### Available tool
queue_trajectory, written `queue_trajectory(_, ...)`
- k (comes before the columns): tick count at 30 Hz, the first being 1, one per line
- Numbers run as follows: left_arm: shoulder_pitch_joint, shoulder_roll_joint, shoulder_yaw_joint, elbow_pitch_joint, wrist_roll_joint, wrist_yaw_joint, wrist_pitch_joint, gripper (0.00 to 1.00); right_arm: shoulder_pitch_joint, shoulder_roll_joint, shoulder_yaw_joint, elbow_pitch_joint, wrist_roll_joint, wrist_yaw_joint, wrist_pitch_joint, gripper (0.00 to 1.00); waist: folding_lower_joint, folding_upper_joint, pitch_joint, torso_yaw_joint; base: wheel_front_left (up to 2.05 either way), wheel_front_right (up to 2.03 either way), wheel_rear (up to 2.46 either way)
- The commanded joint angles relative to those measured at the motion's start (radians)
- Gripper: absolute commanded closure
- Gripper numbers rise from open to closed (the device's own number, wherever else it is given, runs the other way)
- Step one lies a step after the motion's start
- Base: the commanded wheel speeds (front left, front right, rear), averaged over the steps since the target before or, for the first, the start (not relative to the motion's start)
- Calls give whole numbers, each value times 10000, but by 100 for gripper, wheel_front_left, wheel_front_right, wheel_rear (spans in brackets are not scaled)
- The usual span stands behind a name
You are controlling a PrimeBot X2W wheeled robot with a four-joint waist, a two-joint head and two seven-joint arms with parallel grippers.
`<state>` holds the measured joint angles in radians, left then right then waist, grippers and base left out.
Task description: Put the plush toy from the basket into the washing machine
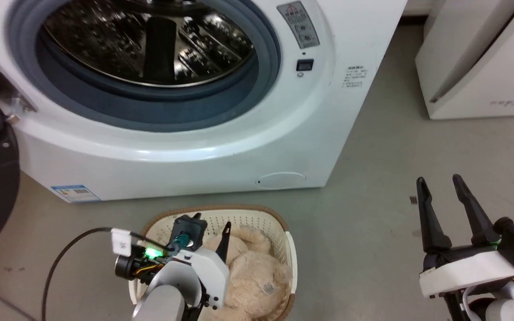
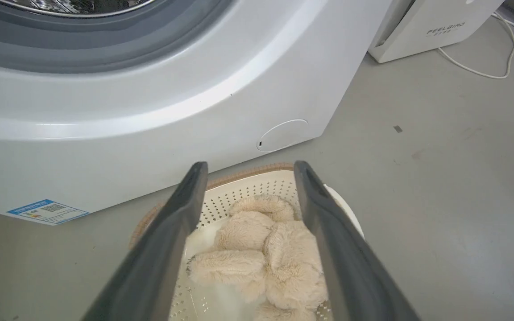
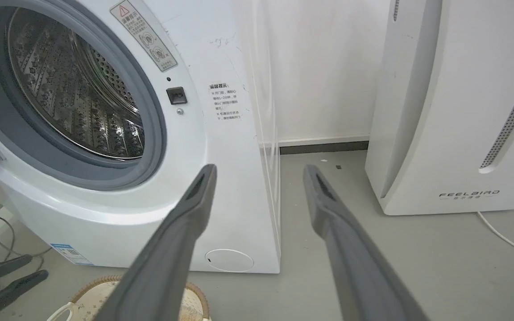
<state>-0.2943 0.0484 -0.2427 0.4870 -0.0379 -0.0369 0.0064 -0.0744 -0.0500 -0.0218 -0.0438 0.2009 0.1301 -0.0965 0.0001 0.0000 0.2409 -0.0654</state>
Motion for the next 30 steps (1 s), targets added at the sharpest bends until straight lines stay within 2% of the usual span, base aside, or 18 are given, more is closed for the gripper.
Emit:
queue_trajectory(1, -310, 39, -161, 294, 29, -38, 91, 0, -266, -1, -18, -90, 139, 2, -99, 0, -1, 0, 295, -123, 0, 0, 0)
queue_trajectory(19, -1981, 748, -1580, 2204, 246, -223, 1524, 0, -1079, -1, -99, -489, 882, 3, -472, 0, -1, 0, 2573, -593, 0, 0, 0)
queue_trajectory(30, -2829, 982, -2231, 3234, 178, -148, 1814, 0, -1426, -2, -143, -750, 1248, 4, -681, 0, -1, 0, 3695, -766, 0, 0, 0)
